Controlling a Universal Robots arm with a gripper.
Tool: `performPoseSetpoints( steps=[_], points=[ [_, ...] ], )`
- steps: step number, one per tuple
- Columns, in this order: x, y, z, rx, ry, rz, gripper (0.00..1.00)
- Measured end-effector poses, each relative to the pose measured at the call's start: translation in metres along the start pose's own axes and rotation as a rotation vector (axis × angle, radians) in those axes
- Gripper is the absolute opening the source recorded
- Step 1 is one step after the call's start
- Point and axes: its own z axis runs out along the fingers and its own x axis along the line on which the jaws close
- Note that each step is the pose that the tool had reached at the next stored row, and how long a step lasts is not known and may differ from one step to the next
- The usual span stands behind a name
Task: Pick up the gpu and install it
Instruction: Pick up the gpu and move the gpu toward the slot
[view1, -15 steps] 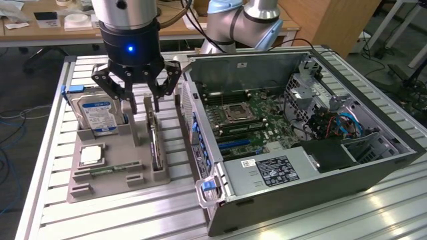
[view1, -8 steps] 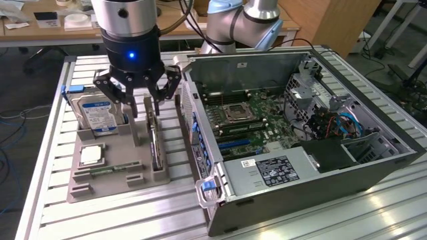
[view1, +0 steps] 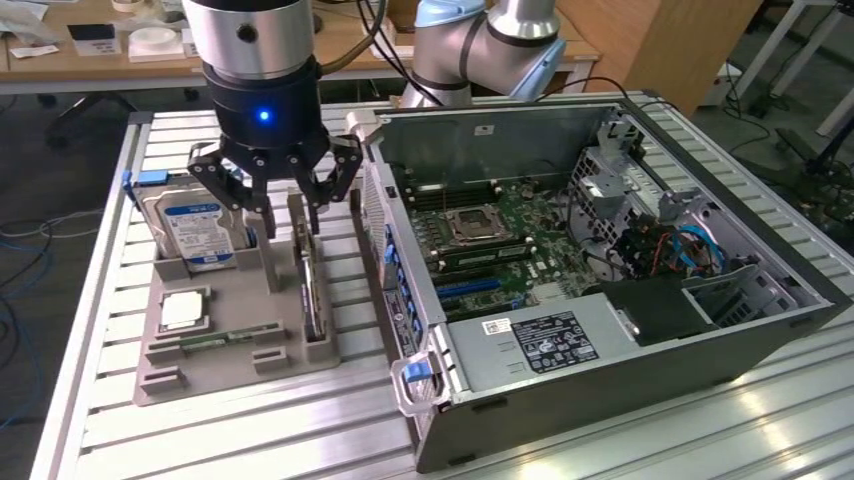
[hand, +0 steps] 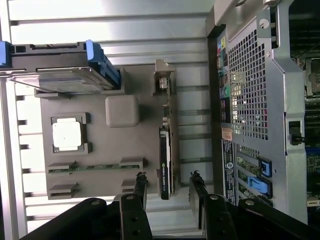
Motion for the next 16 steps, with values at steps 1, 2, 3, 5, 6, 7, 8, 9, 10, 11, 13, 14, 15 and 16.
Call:
performPoseSetpoints(
  steps=[1, 2, 3, 5, 6, 7, 8, 9, 10, 11, 13, 14, 15, 16],
  points=[
    [-0.0002, 0.0000, 0.0004, -0.0004, -0.0003, 0.000, 0.47],
    [-0.0007, 0.0001, 0.0011, -0.0006, -0.0003, 0.000, 0.47],
    [-0.0010, 0.0000, 0.0019, -0.0004, -0.0001, 0.000, 0.47],
    [-0.0022, 0.0000, 0.0038, -0.0003, 0.0000, 0.000, 0.47],
    [-0.0023, 0.0000, 0.0047, -0.0004, -0.0001, 0.000, 0.47],
    [-0.0022, 0.0000, 0.0052, -0.0003, -0.0001, 0.000, 0.47],
    [-0.0022, 0.0000, 0.0052, -0.0002, 0.0000, 0.000, 0.47],
    [-0.0022, -0.0001, 0.0052, -0.0002, 0.0001, 0.000, 0.47],
    [-0.0022, -0.0001, 0.0052, -0.0001, 0.0001, 0.000, 0.47],
    [-0.0023, -0.0001, 0.0052, -0.0002, 0.0001, 0.000, 0.47],
    [-0.0023, -0.0001, 0.0056, -0.0004, -0.0001, 0.000, 0.47],
    [-0.0023, -0.0001, 0.0066, -0.0006, -0.0004, 0.000, 0.47],
    [-0.0022, -0.0002, 0.0081, -0.0005, -0.0002, 0.000, 0.47],
    [-0.0022, -0.0003, 0.0098, -0.0003, 0.0000, 0.000, 0.47]
  ],
)
